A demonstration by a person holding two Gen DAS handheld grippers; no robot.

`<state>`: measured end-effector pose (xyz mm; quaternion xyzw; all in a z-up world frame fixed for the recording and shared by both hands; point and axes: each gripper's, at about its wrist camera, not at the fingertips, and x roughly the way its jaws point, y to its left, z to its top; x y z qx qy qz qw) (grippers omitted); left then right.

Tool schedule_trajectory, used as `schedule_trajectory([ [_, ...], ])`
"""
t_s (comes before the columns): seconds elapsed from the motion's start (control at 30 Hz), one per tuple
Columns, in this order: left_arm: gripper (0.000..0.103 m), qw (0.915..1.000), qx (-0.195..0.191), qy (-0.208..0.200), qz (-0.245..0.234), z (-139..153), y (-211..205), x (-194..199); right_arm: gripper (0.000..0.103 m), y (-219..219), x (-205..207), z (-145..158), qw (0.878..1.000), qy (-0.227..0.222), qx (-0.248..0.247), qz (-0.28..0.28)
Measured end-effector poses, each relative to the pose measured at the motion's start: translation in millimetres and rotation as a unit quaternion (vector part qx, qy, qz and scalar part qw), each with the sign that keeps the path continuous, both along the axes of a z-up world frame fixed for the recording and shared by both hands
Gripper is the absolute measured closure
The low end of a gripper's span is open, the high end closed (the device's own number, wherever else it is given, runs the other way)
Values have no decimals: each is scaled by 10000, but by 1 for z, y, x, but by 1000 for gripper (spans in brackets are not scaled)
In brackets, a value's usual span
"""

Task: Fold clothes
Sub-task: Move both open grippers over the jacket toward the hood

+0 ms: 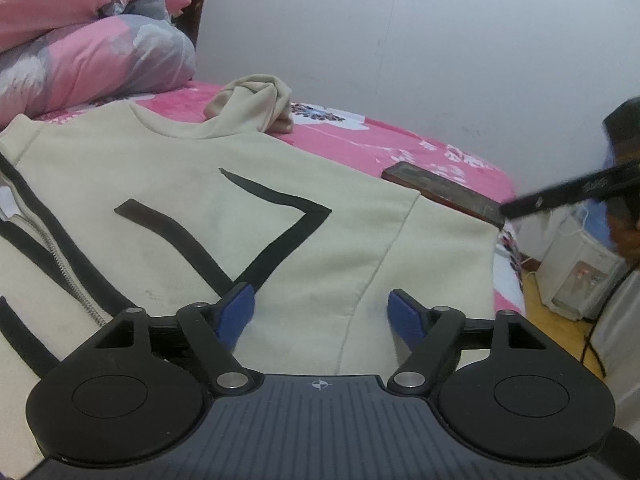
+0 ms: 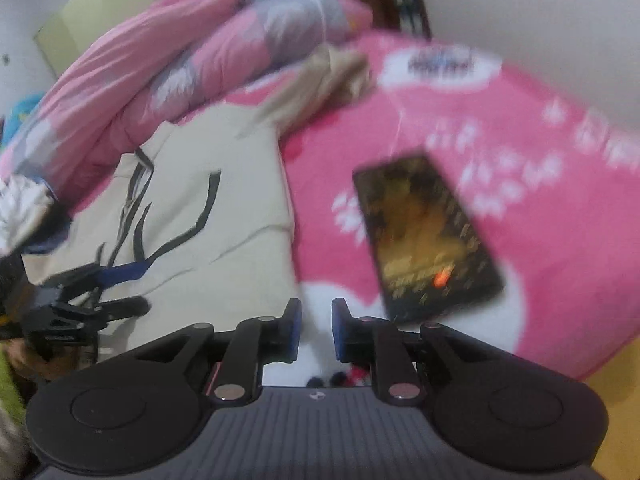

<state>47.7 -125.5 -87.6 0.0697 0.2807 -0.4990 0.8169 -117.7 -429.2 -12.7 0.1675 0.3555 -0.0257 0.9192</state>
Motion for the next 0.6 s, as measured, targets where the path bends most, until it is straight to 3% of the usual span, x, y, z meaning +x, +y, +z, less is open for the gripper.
schedule_trajectory([
  [0.17, 23, 9991, 349, -231, 51, 5, -9, -9, 86, 44, 7, 5, 9942, -682, -311, 770],
  [0.23, 23, 9992, 371, -29, 138, 10, -8, -7, 86, 57, 19, -11, 9925, -645, -342, 978],
  [0.3, 23, 9990, 339, 171, 253, 18, -4, -5, 87, 62, 35, -40, 9936, -156, -377, 1054],
  [0.33, 22, 9988, 281, 227, 323, 24, 0, -5, 87, 62, 35, -46, 9935, -216, -389, 1049],
  [0.47, 14, 9983, 17, 126, 561, 49, 5, 2, 85, 60, 41, -15, 9924, -229, -383, 1151],
  [0.6, 10, 9935, -38, -78, 1139, 60, -10, 27, 67, 41, 65, 28, 9929, -708, -319, 902],
])
